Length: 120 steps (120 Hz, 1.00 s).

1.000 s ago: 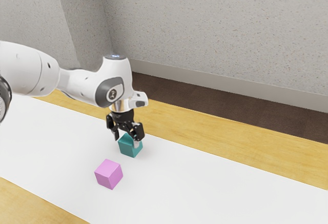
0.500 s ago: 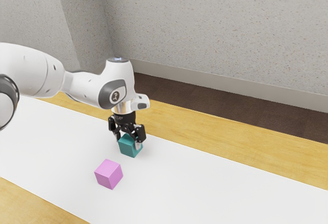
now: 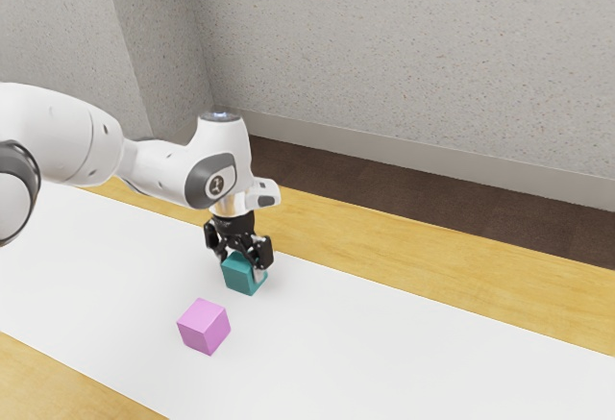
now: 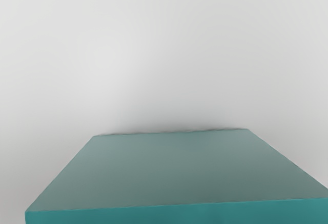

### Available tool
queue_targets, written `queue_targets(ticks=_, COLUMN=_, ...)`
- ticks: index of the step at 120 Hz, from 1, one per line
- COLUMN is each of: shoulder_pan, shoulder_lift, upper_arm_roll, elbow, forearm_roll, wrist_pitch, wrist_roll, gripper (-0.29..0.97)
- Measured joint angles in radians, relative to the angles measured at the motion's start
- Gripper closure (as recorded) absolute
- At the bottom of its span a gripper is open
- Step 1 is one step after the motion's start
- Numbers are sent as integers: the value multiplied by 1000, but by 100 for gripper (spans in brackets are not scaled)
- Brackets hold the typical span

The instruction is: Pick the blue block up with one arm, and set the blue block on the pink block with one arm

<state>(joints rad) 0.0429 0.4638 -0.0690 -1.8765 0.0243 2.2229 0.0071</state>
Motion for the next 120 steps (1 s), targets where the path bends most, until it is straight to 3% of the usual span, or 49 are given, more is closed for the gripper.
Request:
queue_targets(ticks=23, shoulder_pan=-1, shoulder_lift=1, upper_arm_roll=0, elbow=2, forearm_roll=-1, wrist_pitch=11, wrist_roll=0, gripper=18)
queue_targets(ticks=87, shoulder_pan=3, shoulder_lift=-41, upper_arm_roll=-2, elbow=5, forearm_roll=-10, wrist_pitch=14, wrist_roll=-2, gripper=29)
queue_targets(ticks=98, shoulder_pan=3, shoulder_lift=-74, upper_arm_roll=-3, elbow=-6, forearm_roll=-9, wrist_pitch=5, wrist_roll=-3, gripper=30)
queue_targets(ticks=120, shoulder_pan=5, shoulder_lift=-264, upper_arm_roll=-9, elbow=-155, forearm_roll=-10, wrist_pitch=-22, wrist_roll=-6, gripper=29)
